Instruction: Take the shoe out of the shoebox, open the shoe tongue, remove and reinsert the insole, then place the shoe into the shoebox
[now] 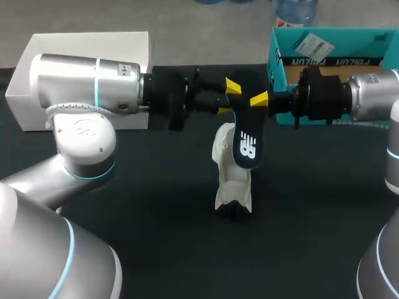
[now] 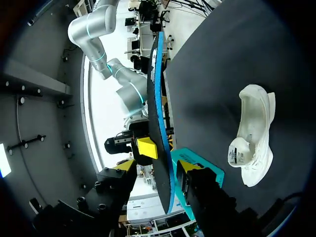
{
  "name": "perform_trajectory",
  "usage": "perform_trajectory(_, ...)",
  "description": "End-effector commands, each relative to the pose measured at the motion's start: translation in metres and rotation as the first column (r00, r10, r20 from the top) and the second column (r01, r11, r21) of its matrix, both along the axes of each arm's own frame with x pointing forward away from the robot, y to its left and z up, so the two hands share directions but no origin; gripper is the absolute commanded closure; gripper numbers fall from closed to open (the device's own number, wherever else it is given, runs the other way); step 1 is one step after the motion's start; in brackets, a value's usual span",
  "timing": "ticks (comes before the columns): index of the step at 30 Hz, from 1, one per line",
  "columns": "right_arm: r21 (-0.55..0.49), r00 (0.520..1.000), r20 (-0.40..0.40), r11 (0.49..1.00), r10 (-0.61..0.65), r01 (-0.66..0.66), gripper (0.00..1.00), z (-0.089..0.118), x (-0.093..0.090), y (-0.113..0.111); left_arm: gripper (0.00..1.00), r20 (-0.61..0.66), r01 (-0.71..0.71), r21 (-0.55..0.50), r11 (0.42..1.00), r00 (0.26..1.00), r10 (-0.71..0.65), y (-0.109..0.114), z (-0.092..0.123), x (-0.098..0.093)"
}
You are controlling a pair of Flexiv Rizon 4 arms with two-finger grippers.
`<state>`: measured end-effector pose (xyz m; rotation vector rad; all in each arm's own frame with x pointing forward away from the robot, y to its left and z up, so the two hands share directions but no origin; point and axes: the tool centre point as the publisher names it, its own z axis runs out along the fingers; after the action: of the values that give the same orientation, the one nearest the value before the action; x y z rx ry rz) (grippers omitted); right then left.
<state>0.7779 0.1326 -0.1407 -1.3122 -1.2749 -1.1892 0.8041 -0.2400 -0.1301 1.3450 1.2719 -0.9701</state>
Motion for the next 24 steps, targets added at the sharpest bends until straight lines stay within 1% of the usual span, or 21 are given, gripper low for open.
perform_trajectory(1, -0.004, 1.0, -0.001, 1.0, 0.005, -0.005, 1.0, 0.0001, 0.0023, 0.002, 0.62, 0.004, 0.004, -0.027, 1.0, 1.0, -0.004, -0.0089, -0.0058, 0.0022)
perform_trajectory(2, -0.004, 1.0, 0.0, 1.0, 0.006, -0.006, 1.0, 0.0001, 0.003, 0.0022, 0.64, 0.003, 0.004, -0.026, 1.0, 1.0, -0.004, -0.0098, -0.0069, 0.0029)
perform_trajectory(9, 0.0, 1.0, 0.001, 1.0, 0.018, -0.018, 1.0, -0.0005, 0.0052, 0.0045, 0.65, -0.003, -0.004, -0.032, 0.999, 1.0, 0.004, -0.0151, -0.0095, 0.0042)
perform_trajectory(12, 0.003, 1.0, 0.001, 1.0, 0.022, -0.022, 1.0, -0.0009, 0.0056, 0.0053, 0.73, -0.007, -0.008, -0.039, 0.999, 1.0, 0.007, -0.0178, -0.0094, 0.0046)
perform_trajectory(14, 0.005, 1.0, 0.001, 1.0, 0.02, -0.02, 1.0, -0.0011, 0.0056, 0.0054, 0.75, -0.006, -0.009, -0.041, 0.999, 1.0, 0.009, -0.0178, -0.0087, 0.004)
perform_trajectory(15, 0.005, 1.0, 0.001, 1.0, 0.019, -0.019, 1.0, -0.0014, 0.0053, 0.0055, 0.8, -0.006, -0.009, -0.042, 0.999, 1.0, 0.009, -0.0178, -0.0086, 0.004)
perform_trajectory(17, 0.007, 1.0, 0.0, 1.0, 0.016, -0.016, 1.0, -0.0021, 0.0044, 0.0055, 0.86, -0.008, -0.009, -0.044, 0.999, 1.0, 0.009, -0.0175, -0.0089, 0.0042)
perform_trajectory(20, 0.008, 1.0, -0.002, 1.0, 0.012, -0.012, 1.0, -0.003, 0.0038, 0.005, 0.89, -0.01, -0.012, -0.05, 0.999, 1.0, 0.012, -0.0165, -0.0084, 0.0051)
perform_trajectory(21, 0.008, 1.0, -0.003, 1.0, 0.011, -0.011, 1.0, -0.0032, 0.0038, 0.0049, 0.92, -0.009, -0.013, -0.051, 0.999, 1.0, 0.013, -0.0159, -0.008, 0.0051)
perform_trajectory(24, 0.01, 1.0, -0.003, 1.0, 0.01, -0.01, 1.0, -0.0038, 0.0048, 0.005, 0.89, -0.007, -0.017, -0.055, 0.998, 1.0, 0.017, -0.0142, -0.0086, 0.0079)
